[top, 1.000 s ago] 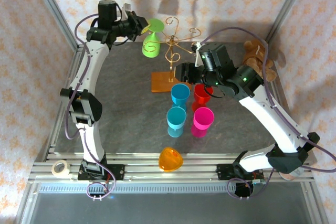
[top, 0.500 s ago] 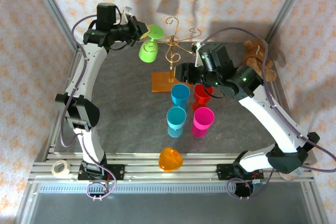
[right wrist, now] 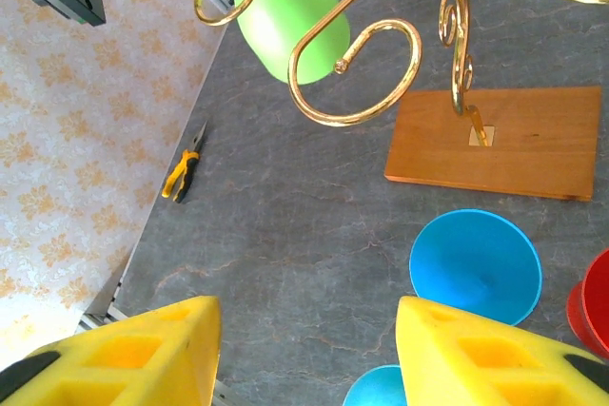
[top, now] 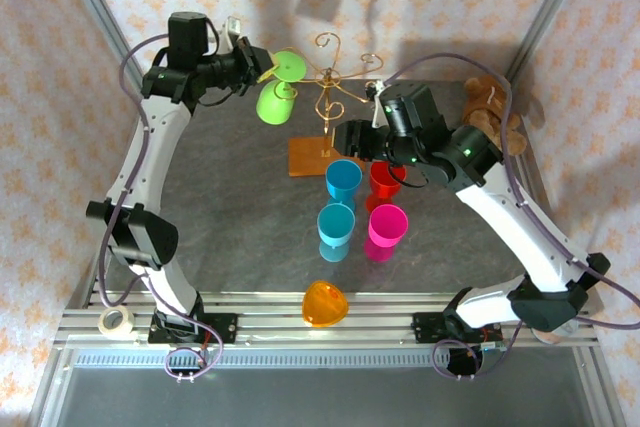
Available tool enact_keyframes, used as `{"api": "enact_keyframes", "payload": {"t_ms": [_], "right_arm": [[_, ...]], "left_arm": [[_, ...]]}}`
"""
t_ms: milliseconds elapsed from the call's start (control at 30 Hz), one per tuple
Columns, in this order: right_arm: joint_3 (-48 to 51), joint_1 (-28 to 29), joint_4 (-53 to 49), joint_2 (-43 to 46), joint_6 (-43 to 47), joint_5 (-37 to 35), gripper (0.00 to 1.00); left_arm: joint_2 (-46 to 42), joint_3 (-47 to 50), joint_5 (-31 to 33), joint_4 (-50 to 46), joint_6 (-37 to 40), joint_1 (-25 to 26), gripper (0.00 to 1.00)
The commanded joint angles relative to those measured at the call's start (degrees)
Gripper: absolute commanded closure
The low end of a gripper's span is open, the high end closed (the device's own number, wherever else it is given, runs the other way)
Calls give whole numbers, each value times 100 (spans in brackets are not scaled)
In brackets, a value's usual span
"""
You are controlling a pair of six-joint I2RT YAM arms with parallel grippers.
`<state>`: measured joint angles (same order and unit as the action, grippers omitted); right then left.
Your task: Take the wine glass off the wine glass rack
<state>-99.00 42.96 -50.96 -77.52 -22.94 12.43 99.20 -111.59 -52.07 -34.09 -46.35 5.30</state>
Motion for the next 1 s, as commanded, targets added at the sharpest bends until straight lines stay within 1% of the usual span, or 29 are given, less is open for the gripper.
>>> {"api": "enact_keyframes", "payload": {"t_ms": [0,267,433,500,633,733,767,867,967], "right_arm": [[88,-24,130,292,-4,-99,49],[175,-27,147,386,-60,8,49],[288,-24,189,521,-103,6,49],[374,-24,219,576,-120,8,49],[498,-25,235,638,-129,17,49],[587,-24,282,650,-156,108,48],[603,-26,300,643,-174,164,48],[625,-25,300,646,-199,300,49],[670,-25,298,680,-215,365,49]], "left_arm": [[-343,208,-62,114,168,-184,100],[-789,653,-61,8,349,-566,100],[-1156,1029,-119,-257,689,-884,100],[-1315,1110,-108,-509,932,-1022,100],[-1639,1192,15,-1352,1691,-1248,100],[-2086,1575,30,-1369,1746,-1382,100],[-2220,1649,32,-1507,1859,-1449,100],[-2641,1786,433,-1896,2188,-1505,100],[-2914,1743,686,-2384,2451,-1530,100]]}}
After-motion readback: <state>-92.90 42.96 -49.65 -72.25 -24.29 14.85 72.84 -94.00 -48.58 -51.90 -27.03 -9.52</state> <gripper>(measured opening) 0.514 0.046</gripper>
